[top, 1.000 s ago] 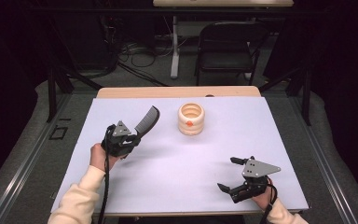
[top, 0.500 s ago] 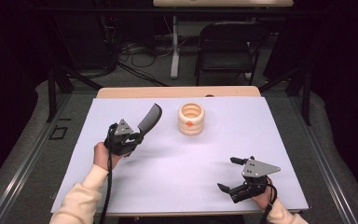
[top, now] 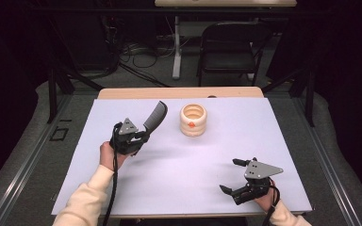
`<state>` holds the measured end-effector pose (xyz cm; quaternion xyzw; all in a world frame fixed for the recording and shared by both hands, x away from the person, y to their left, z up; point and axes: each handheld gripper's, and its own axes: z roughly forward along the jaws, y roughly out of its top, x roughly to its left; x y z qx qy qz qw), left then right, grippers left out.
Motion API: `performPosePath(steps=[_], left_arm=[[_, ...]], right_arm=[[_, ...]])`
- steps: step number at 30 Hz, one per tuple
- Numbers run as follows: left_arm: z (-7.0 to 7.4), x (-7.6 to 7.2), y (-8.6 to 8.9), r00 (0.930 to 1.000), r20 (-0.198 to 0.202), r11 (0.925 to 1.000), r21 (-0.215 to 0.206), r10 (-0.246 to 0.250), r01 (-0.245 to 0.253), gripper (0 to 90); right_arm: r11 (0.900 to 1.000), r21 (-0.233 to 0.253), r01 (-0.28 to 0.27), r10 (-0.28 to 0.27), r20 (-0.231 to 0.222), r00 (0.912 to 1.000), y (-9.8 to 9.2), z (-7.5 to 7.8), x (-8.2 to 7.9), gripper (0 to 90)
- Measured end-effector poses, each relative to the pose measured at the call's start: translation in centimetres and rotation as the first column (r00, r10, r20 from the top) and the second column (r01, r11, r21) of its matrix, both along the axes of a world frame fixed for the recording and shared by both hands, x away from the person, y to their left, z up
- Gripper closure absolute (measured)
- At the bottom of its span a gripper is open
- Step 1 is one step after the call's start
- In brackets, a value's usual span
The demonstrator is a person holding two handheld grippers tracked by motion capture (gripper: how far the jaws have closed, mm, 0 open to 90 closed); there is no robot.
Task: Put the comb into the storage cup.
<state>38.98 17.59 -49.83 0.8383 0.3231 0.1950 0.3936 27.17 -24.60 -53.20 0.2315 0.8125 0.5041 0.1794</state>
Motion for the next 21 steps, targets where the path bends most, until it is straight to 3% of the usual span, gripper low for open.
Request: performPosePath(steps=[21], left_arm=[[0.5,0.8,-1.8,0.9993,0.034,0.9984,-0.054,-0.016,0.017,72.1]], right_arm=[[1.0,-0.004,-0.002,0.002,-0.003,1.0,0.0,0.0,0.1,0.0]])
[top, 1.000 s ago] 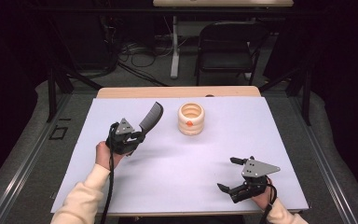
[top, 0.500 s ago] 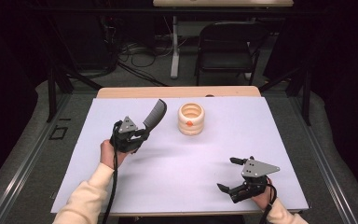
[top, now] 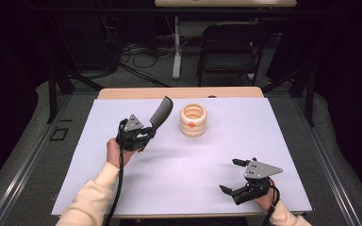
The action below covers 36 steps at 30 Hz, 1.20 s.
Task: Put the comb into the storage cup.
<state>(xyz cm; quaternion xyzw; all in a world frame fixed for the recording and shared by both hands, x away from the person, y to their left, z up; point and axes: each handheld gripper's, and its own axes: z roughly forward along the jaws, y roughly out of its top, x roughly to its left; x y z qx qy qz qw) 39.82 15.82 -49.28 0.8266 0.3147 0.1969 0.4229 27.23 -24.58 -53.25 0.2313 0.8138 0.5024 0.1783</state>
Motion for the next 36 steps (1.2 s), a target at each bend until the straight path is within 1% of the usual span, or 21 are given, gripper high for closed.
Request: performPosePath(steps=[15,23,36], left_arm=[[0.2,0.8,-1.2,0.9999,0.001,0.9995,-0.031,-0.012,0.012,72.1],[0.3,1.2,-1.9,0.9997,0.009,0.9989,-0.04,-0.023,0.023,72.1],[0.5,1.6,-2.7,0.9993,0.014,0.9963,-0.078,-0.035,0.035,72.1]], right_arm=[[1.0,0.002,0.002,-0.002,-0.002,1.0,0.0,0.0,0.0,0.0],[1.0,0.002,0.002,-0.002,-0.002,1.0,0.0,0.0,0.0,0.0],[1.0,0.003,0.002,-0.002,0.0,1.0,0.0,0.0,-0.1,0.0]])
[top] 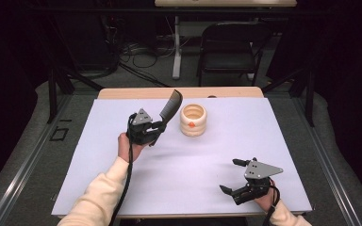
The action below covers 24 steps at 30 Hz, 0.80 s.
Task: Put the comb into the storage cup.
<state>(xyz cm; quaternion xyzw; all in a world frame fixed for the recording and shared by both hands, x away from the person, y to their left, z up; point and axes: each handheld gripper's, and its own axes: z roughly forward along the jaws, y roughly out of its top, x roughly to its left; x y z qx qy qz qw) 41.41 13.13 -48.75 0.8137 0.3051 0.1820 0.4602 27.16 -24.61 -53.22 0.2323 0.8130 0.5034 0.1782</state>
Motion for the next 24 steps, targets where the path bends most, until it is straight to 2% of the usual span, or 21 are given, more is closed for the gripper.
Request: performPosePath(steps=[10,24], left_arm=[[0.2,0.2,-0.4,1.0,-0.002,0.9993,-0.037,-0.003,0.003,72.1],[0.7,0.5,-1.4,0.9998,0.019,0.9979,-0.064,-0.008,0.009,72.1]], right_arm=[[1.0,0.0,-0.001,0.001,0.002,1.0,0.0,0.0,0.0,0.0],[1.0,0.003,-0.002,0.002,0.004,1.0,0.0,0.1,-0.1,0.0]])
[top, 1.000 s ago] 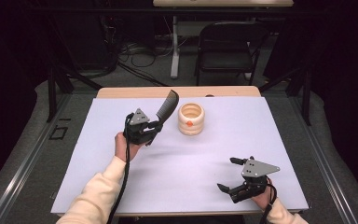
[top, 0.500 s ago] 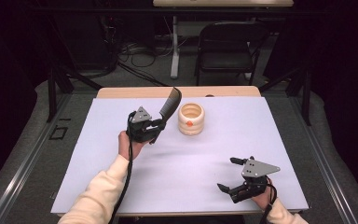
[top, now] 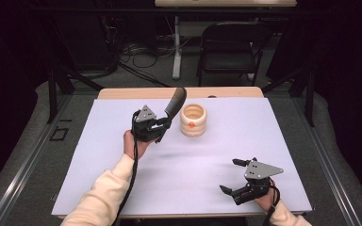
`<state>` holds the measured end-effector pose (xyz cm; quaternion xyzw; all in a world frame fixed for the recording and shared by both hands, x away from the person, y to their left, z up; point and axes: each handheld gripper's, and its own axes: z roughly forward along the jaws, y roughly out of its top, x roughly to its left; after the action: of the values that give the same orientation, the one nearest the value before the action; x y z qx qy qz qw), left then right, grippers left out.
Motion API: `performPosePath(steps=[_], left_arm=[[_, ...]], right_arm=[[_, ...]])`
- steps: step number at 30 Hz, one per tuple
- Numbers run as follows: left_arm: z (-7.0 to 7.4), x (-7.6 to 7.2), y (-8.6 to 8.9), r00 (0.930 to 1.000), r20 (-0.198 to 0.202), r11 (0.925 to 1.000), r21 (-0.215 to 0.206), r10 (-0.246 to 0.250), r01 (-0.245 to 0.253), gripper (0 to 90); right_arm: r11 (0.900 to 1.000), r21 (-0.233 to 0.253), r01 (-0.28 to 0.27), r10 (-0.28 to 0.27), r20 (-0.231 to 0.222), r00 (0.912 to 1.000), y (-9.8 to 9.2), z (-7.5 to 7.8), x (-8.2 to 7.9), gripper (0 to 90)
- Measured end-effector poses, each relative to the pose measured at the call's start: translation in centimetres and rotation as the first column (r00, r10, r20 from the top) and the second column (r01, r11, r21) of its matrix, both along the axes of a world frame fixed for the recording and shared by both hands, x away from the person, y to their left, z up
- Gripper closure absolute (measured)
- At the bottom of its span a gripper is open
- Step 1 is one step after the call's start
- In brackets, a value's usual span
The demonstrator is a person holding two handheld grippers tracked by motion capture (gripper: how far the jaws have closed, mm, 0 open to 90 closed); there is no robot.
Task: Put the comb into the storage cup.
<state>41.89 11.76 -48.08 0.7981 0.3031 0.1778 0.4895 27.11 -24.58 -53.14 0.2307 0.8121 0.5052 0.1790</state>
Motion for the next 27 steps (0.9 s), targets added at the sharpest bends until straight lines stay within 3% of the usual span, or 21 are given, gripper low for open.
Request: performPosePath(steps=[27], left_arm=[[0.9,1.1,-1.6,0.9999,0.015,0.998,-0.063,-0.003,0.004,72.0]], right_arm=[[1.0,0.001,-0.004,0.004,-0.001,1.0,0.0,0.0,0.1,0.0]])
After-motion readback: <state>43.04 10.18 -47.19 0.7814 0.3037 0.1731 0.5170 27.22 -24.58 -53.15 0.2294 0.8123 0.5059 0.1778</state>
